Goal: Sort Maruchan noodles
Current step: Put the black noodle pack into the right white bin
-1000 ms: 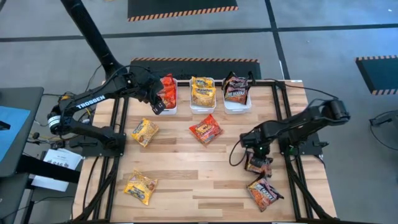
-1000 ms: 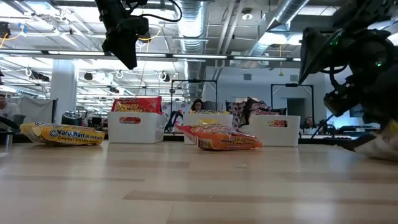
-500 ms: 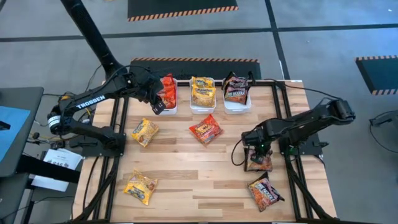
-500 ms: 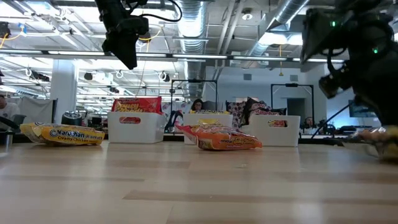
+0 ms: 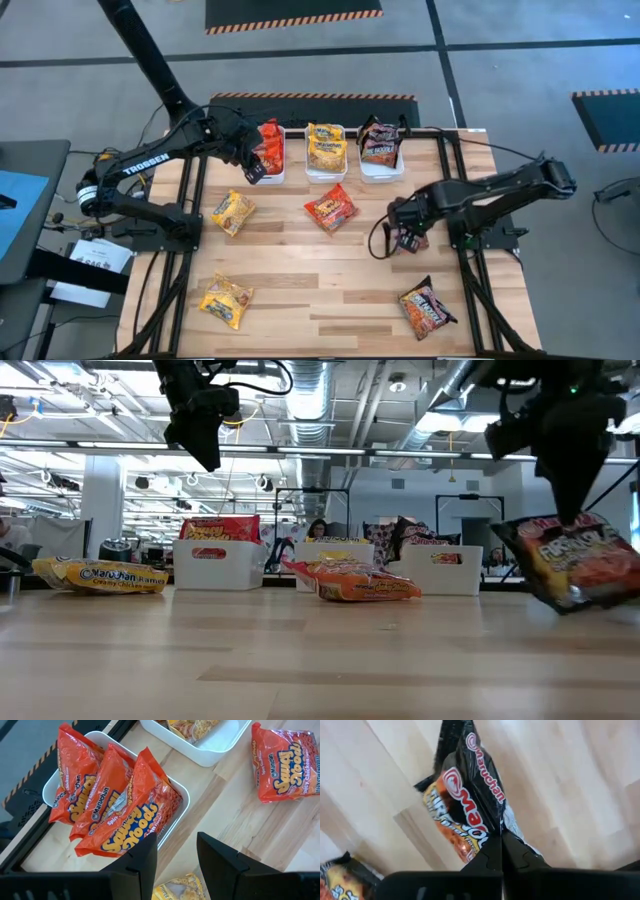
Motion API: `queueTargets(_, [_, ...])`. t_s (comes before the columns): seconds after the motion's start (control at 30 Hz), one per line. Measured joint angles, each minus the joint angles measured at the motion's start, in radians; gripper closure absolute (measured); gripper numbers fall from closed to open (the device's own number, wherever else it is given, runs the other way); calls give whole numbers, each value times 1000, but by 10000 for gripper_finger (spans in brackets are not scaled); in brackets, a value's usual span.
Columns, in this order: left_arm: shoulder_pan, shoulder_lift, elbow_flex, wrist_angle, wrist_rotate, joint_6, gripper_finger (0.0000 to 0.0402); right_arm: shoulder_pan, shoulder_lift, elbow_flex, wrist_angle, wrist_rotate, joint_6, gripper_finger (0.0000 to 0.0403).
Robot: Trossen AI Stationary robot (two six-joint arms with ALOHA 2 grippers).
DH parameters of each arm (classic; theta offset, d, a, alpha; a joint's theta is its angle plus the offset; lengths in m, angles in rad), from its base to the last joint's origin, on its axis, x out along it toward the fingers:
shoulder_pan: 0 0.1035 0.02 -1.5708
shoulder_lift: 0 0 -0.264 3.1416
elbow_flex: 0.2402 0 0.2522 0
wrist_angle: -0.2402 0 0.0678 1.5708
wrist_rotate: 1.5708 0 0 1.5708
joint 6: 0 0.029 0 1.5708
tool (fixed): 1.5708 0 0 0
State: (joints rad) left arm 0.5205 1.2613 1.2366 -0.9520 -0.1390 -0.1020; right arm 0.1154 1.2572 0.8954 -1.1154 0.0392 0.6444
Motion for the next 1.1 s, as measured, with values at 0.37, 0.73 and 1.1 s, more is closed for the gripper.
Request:
queueTargets(0.37, [0,0,0,0,-5,11,274,-62,-1,160,-119,177,-47,399])
queueTargets(0.73, [0,0,0,-5,-6,11,274,-284,0,340,-125,311,-273,399])
queueTargets(1.1, [0,0,0,-10,-6,11,274,-586,8,411,88,325,-611,399])
